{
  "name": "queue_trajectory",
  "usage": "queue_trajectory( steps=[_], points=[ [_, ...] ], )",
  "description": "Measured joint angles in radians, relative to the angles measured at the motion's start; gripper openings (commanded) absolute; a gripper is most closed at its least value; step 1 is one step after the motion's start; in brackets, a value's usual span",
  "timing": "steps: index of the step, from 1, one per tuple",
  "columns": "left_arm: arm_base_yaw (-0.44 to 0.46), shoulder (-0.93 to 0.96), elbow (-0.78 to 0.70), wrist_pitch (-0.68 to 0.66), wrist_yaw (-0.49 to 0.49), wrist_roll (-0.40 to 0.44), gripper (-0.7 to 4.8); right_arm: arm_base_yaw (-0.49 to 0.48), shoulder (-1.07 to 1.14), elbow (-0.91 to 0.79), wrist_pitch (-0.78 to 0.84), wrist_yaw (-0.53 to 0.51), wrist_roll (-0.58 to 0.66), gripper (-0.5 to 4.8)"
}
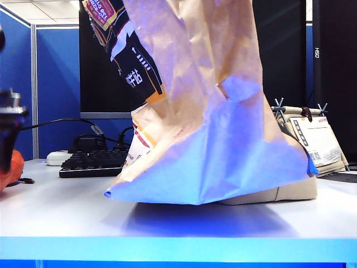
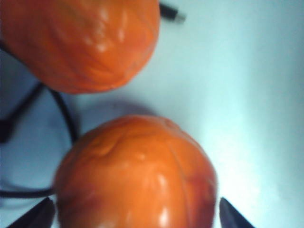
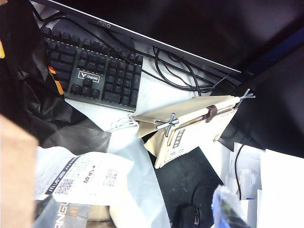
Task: Open the paper bag and put two oranges into the paper bag.
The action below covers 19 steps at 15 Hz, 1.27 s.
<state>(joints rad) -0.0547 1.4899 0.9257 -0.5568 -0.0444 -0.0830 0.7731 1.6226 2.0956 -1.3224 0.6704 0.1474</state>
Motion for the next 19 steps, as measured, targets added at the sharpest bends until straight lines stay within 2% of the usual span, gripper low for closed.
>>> queue_trajectory(
  steps=[5, 11, 12, 13, 14, 19],
  points=[
    [0.000, 0.070, 0.006, 0.109, 0.003, 0.000, 4.71, 0.000, 0.000, 0.000, 0.000, 0.000, -0.003, 4.19],
    [0.000, 0.114, 0.004, 0.178, 0.006, 0.000, 4.66, 0.000, 0.000, 0.000, 0.000, 0.000, -0.003, 4.18],
    [0.000, 0.114, 0.004, 0.198, 0.006, 0.000, 4.52, 0.000, 0.000, 0.000, 0.000, 0.000, -0.003, 4.19],
    [0.000, 0.115, 0.004, 0.220, 0.006, 0.000, 3.98, 0.000, 0.000, 0.000, 0.000, 0.000, -0.003, 4.19],
    [0.000, 0.115, 0.004, 0.237, 0.006, 0.000, 3.76, 0.000, 0.000, 0.000, 0.000, 0.000, -0.003, 4.19],
    [0.000, 0.110, 0.007, 0.188, 0.026, -0.001, 3.76, 0.000, 0.000, 0.000, 0.000, 0.000, -0.003, 4.19]
  ],
)
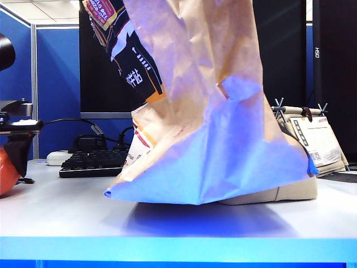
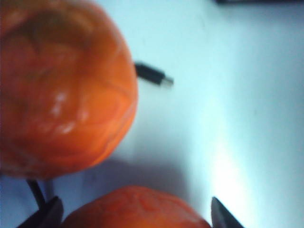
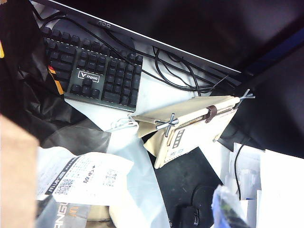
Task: Open the paper bag and put two oranges into the paper bag.
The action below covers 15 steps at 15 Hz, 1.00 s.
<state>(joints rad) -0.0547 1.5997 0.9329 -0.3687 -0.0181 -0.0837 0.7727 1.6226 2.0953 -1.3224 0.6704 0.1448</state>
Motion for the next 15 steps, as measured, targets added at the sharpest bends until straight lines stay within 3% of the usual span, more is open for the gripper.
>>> queue_trajectory(
  steps=[4, 5, 6, 7, 10, 13, 15],
  points=[
    [0.000, -0.003, 0.005, -0.047, 0.016, 0.000, 3.75, 0.000, 0.000, 0.000, 0.000, 0.000, 0.000, 4.19],
    [0.000, -0.004, 0.006, -0.060, 0.017, 0.000, 3.17, 0.000, 0.000, 0.000, 0.000, 0.000, 0.000, 4.18],
    [0.000, -0.004, 0.006, -0.065, 0.017, 0.000, 1.31, 0.000, 0.000, 0.000, 0.000, 0.000, 0.000, 4.18],
    [0.000, -0.004, 0.007, -0.065, 0.017, 0.000, -0.03, 0.000, 0.000, 0.000, 0.001, 0.000, 0.000, 4.18],
    [0.001, -0.004, 0.007, -0.059, 0.036, 0.005, -0.05, 0.000, 0.000, 0.000, 0.009, 0.000, 0.000, 4.18],
    [0.000, -0.004, 0.002, -0.058, 0.212, -0.022, -0.05, 0.000, 0.000, 0.000, 0.034, 0.000, 0.000, 4.18],
    [-0.002, -0.057, -0.003, -0.076, 0.253, -0.042, -0.05, 0.000, 0.000, 0.000, 0.034, 0.000, -0.008, 4.18]
  ],
)
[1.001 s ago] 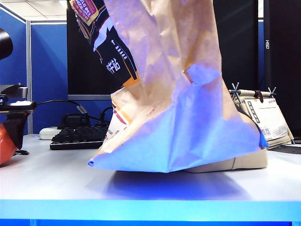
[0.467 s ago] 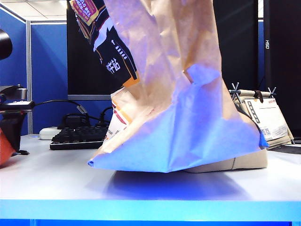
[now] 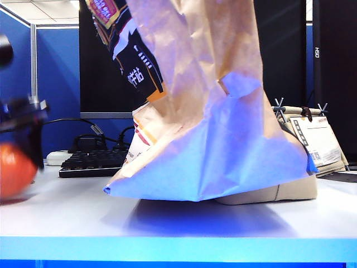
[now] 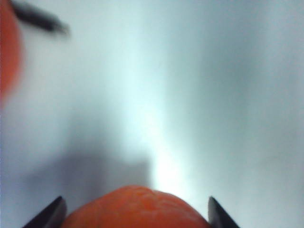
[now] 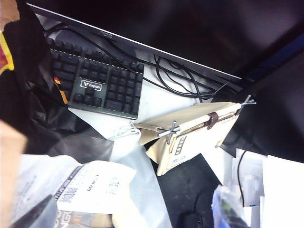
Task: Open the paper bag and put two oranges into the paper bag.
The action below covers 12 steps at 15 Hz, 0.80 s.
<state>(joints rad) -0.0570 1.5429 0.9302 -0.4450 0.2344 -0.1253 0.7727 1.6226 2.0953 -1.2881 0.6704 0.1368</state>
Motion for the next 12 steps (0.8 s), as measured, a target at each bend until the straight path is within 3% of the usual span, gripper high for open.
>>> queue_trajectory(
  steps=[3, 8, 12],
  points=[
    [0.000, -0.085, 0.030, -0.016, 0.006, -0.003, -0.05, 0.000, 0.000, 0.000, 0.010, 0.000, -0.006, 4.18],
    [0.000, -0.237, 0.235, -0.174, 0.053, -0.003, -0.05, 0.000, 0.000, 0.000, 0.019, 0.000, -0.007, 4.18],
    [-0.110, -0.269, 0.506, -0.253, 0.079, -0.006, -0.05, 0.000, 0.000, 0.000, 0.035, 0.000, -0.008, 4.18]
  ],
)
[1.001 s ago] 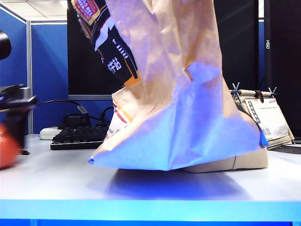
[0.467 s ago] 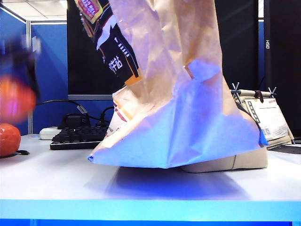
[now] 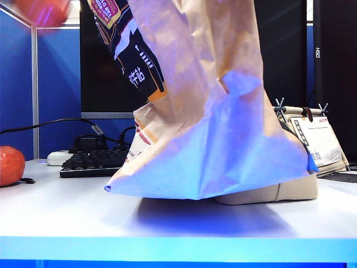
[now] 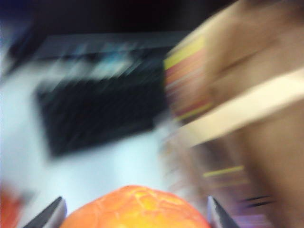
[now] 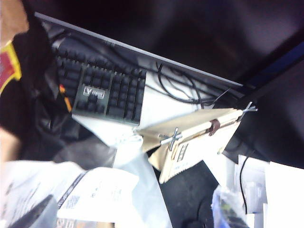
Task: Open the paper bag and put two oranges into the paper bag.
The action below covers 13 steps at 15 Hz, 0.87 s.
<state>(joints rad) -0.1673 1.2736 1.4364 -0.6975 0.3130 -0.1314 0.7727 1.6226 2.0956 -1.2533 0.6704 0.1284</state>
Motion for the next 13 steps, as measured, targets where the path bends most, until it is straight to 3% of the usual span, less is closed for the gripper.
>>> queue_trajectory(
  steps=[2, 4, 9, 13],
  points=[
    [-0.104, 0.000, 0.108, 0.001, -0.064, -0.001, -0.05, 0.000, 0.000, 0.000, 0.016, 0.000, -0.005, 4.18],
    [-0.132, 0.001, 0.194, -0.002, -0.094, -0.009, -0.05, 0.000, 0.000, 0.000, 0.022, 0.000, -0.006, 4.18],
    [-0.145, 0.007, 0.257, -0.003, 0.055, -0.088, -0.05, 0.000, 0.000, 0.000, 0.024, 0.000, -0.006, 4.18],
    [-0.291, 0.045, 0.257, -0.003, 0.071, -0.110, -0.05, 0.000, 0.000, 0.000, 0.037, 0.000, -0.006, 4.17]
  ],
)
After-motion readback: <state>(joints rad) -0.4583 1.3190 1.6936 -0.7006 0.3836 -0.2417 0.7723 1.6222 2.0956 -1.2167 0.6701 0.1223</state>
